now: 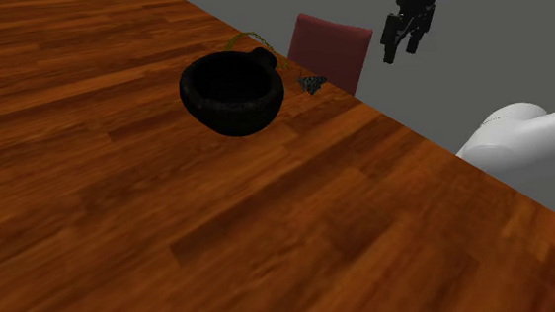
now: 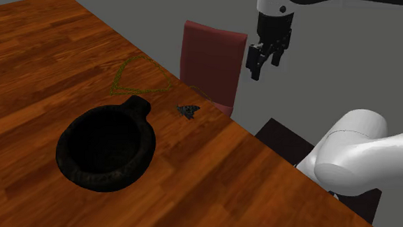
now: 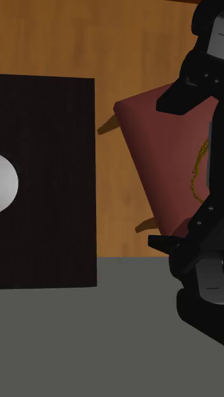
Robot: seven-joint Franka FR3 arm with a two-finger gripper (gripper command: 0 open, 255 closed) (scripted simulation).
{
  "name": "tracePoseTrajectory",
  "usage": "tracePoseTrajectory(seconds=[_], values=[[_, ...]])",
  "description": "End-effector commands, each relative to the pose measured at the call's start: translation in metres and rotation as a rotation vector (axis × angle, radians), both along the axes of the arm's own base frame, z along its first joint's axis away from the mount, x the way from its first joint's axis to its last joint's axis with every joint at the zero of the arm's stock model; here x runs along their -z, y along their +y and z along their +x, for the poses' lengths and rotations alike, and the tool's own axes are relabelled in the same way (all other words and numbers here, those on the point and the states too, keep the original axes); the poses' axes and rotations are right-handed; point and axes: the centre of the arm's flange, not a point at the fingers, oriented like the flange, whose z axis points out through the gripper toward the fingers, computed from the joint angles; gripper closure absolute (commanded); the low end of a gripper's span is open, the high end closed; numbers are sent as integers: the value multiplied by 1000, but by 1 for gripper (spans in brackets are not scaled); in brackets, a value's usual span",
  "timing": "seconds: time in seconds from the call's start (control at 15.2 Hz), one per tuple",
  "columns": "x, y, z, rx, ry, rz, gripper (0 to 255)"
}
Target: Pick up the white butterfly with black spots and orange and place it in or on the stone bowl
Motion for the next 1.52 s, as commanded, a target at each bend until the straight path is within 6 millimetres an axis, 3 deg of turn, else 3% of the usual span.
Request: tracePoseTrajectory(seconds=[0.0, 0.73, 1.39, 1.45], values=[[0, 0, 0, 0, 0, 0, 0], [-10, 132, 51, -186, -20, 38, 0], [-25, 256, 75, -353, -38, 71, 0], [-19, 256, 74, -353, -38, 71, 0]])
